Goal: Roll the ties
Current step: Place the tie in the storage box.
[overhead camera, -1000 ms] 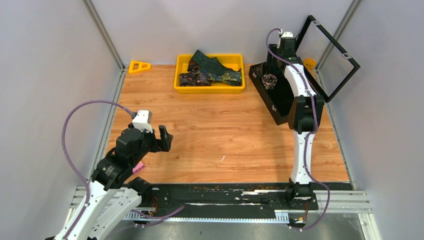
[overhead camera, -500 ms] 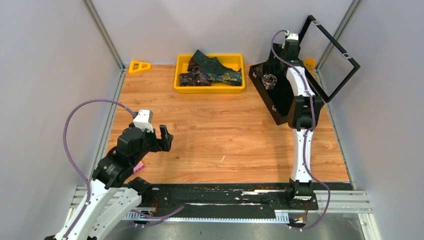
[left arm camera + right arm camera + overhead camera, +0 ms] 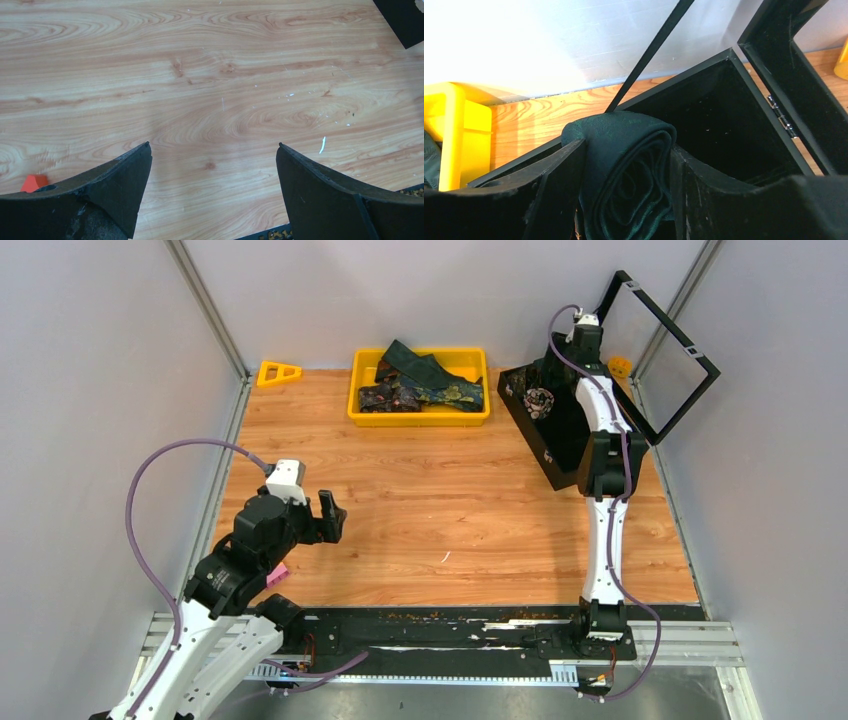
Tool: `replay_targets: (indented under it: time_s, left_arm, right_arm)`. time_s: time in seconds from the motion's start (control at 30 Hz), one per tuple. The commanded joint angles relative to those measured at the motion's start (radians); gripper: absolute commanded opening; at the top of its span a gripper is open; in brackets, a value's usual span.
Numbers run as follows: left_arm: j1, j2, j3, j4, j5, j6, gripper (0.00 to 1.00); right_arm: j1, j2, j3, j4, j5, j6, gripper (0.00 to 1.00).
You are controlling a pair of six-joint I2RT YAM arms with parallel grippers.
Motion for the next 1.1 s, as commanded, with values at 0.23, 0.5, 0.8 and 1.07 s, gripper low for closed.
replay_targets:
  time_s: [0.23,0.5,0.8,1.07]
  left_arm:
    - [0.007,-0.013,-0.001,0.025,0.002,0.020,1.00]
    - [0.007,-0.014,-0.001,0.026,0.001,0.020,1.00]
    - [0.007,-0.017,-0.001,0.024,-0.003,0.019,1.00]
    - [0.007,-0.023,-0.001,0.024,-0.006,0.019,1.00]
  right_arm:
    - [0.000,0.012,-0.016,0.006,-0.114,0.093,0.57]
    - [-0.004,0.047,-0.021,-0.005,-0.118,0.096,0.59]
    - [-0.011,0.042,-0.037,-0.017,-0.136,0.097,0.61]
    - [-0.011,-0.093,-0.049,-0.039,-0.122,0.082,0.82]
